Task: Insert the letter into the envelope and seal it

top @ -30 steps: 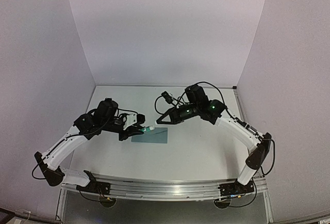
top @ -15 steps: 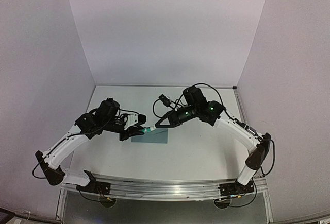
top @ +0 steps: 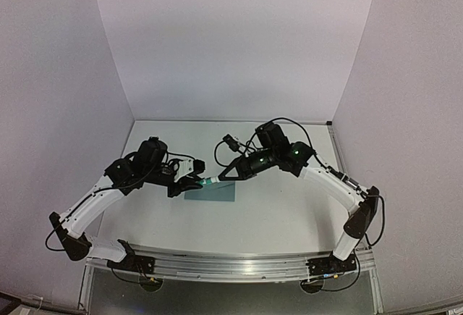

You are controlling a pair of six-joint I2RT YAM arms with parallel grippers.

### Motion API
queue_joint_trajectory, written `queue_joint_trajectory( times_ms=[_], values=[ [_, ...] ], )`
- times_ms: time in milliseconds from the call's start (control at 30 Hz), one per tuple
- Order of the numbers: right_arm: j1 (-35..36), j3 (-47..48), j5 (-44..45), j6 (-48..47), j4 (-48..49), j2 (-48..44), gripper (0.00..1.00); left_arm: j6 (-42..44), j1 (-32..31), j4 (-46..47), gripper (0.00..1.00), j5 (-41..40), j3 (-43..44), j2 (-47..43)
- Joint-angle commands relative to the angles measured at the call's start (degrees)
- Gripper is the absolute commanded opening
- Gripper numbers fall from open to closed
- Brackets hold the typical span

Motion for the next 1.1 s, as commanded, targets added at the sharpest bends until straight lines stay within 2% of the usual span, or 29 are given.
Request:
queue_joint_trajectory(
  times_ms=[0,1067],
  values=[
    [0.58,1.32,-0.53,-1.38,-0.62,1.15,0.00,-0.07,-0.31,1.03,0.00,1.16,2.63,0.09],
    [2.67,5.81,0.87,-1.49,-1.15,6.11,0.00,-0.63,-0.33,1.56,0.00,0.13,4.83,1.50]
  ],
)
